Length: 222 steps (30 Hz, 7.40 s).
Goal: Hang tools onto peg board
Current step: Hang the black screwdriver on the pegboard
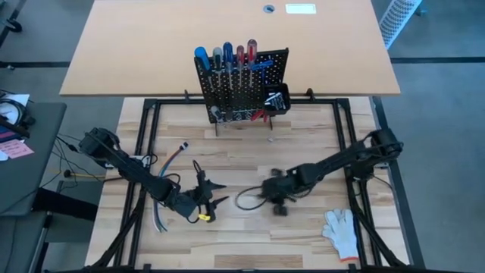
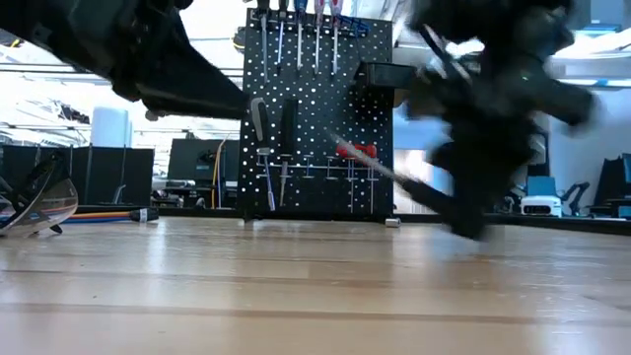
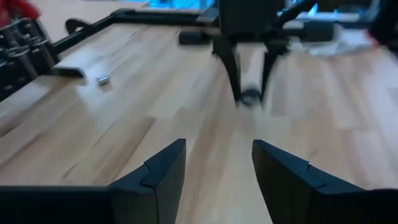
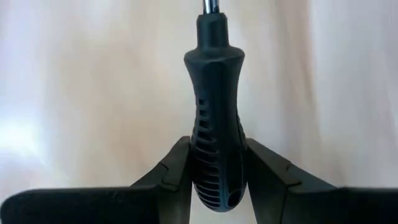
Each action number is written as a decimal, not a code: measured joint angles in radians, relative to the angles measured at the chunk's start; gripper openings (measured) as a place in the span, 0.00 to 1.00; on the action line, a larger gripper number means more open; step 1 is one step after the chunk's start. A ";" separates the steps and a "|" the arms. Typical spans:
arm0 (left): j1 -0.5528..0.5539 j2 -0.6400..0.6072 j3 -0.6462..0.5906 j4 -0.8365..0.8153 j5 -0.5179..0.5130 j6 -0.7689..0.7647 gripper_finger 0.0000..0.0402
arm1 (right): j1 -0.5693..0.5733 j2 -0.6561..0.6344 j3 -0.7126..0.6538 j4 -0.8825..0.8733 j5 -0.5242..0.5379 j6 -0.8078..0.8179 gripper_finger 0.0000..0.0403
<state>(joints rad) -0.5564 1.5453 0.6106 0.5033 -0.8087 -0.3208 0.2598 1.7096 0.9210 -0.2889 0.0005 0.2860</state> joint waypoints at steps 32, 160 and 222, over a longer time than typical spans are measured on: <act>-0.184 0.013 0.159 -0.056 -0.145 0.431 0.43 | 0.064 0.046 0.268 -0.122 0.254 0.149 0.28; -0.064 0.146 -0.050 0.665 -0.107 0.392 0.01 | 0.059 0.030 0.024 1.086 0.326 -0.292 0.25; -0.117 0.146 -0.050 0.973 -0.139 0.666 0.00 | 0.073 0.023 -0.113 1.461 0.290 -0.199 0.82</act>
<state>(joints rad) -0.6739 1.6909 0.5609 1.4765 -0.9474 0.3454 0.3326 1.7328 0.8082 1.1717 0.2909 0.0867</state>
